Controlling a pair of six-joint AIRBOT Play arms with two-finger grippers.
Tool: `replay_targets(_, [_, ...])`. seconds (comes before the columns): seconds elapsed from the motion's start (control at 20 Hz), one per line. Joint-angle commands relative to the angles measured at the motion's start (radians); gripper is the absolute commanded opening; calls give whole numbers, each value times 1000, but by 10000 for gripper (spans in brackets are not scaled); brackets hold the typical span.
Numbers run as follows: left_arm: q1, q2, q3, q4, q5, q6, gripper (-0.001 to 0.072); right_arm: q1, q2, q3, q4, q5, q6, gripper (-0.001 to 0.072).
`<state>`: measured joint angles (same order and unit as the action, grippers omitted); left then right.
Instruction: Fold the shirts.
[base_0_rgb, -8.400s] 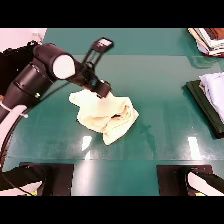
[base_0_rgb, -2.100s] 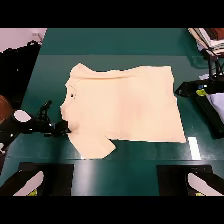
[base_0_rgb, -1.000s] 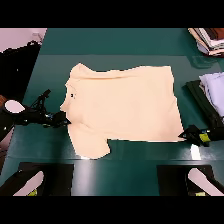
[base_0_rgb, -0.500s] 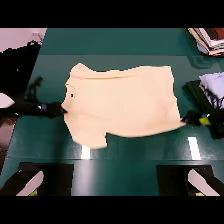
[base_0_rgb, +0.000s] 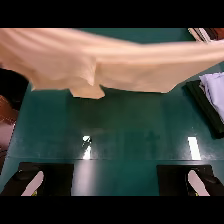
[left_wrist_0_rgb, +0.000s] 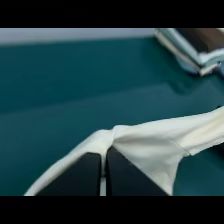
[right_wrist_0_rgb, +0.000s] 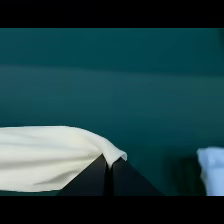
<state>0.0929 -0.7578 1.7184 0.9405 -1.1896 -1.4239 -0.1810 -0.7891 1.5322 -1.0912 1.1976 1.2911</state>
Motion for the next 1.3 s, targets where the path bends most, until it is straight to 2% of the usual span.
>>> replay_targets(0.0, [0, 6, 322, 3, 24, -17, 24, -64, 46, 240, -3, 3, 2, 15])
replay_targets(0.25, [0, 6, 502, -2, 120, -39, 23, -211, 16, 460, -2, 100, 21, 15])
replay_targets(0.45, [0, -40, 371, 7, 65, -39, 24, -168, -157, 580, 0, 280, 55, 14])
replay_targets(0.6, [0, -123, 166, 6, -42, -39, 24, -46, -282, 450, -17, 349, 54, 14])
replay_targets(0.75, [0, -278, -13, 6, -179, -34, 25, 82, -421, 288, -116, 366, 54, 14])
replay_targets(0.85, [0, -388, -106, 5, -198, -32, 25, 133, -529, 212, -147, 363, 54, 15])
replay_targets(1.0, [0, -593, -181, 5, -151, -7, 25, 154, -701, 167, -149, 311, 55, 15])
replay_targets(1.25, [0, -881, -126, -59, 153, 45, 25, 142, -967, 339, -147, 185, 55, 14])
